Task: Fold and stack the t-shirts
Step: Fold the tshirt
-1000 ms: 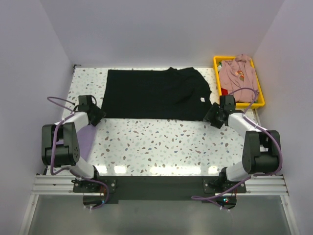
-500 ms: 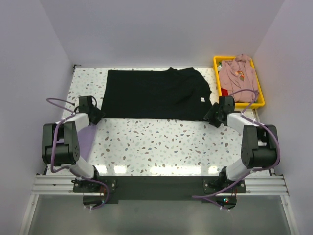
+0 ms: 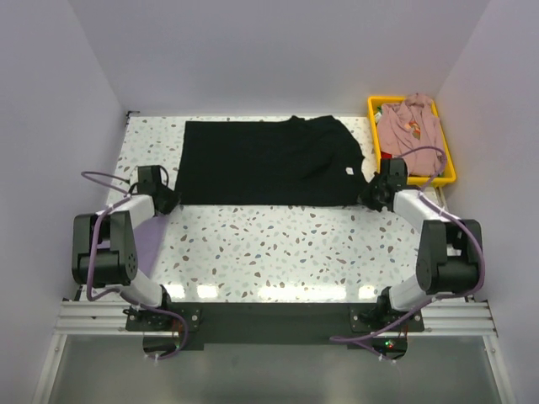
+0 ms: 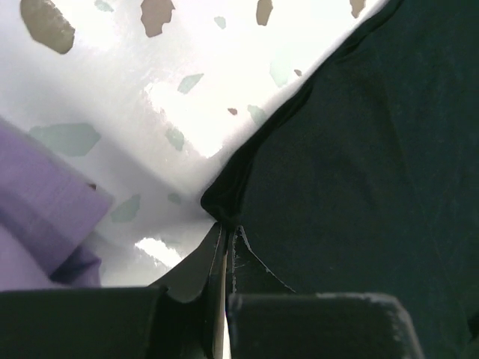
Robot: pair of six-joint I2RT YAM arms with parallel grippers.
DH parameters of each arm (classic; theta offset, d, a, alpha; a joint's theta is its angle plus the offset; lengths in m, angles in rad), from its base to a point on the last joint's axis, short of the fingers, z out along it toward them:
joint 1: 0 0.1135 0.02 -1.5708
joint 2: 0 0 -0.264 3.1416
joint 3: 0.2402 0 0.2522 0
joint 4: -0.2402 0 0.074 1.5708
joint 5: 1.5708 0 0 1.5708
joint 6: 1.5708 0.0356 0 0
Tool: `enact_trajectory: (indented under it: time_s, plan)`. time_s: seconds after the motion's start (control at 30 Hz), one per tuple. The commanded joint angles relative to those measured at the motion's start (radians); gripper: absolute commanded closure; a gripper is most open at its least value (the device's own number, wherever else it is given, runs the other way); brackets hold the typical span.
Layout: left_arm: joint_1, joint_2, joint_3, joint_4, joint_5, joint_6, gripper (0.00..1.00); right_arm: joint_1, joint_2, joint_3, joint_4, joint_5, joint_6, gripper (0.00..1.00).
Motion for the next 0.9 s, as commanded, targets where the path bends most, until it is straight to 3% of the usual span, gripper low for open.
enact_trajectory:
  time_s: [0.0,0.63,0.7,0.73,0.87]
  plan:
    - [-0.005,-0.114,-0.012,-0.065,-0.039,-0.033,1.0,-0.037,-0.146,0.007,-0.089,0.021,-0.027,1.0]
    - [-0.005,-0.597,-0.228,-0.332,-0.077,-0.058,1.0,-0.053,-0.649,-0.163,-0.519,0.021,0.016,1.0]
    - [-0.003,-0.623,-0.237,-0.358,-0.085,-0.072,0.91,-0.055,-0.667,-0.169,-0.539,0.021,0.024,0.99]
    - [-0.005,-0.645,-0.24,-0.376,-0.096,-0.073,0.87,-0.053,-0.672,-0.169,-0.555,0.021,0.028,0.94]
    - [-0.005,-0.663,-0.225,-0.402,-0.116,-0.069,0.5,-0.053,-0.652,-0.121,-0.601,0.044,0.025,0.71]
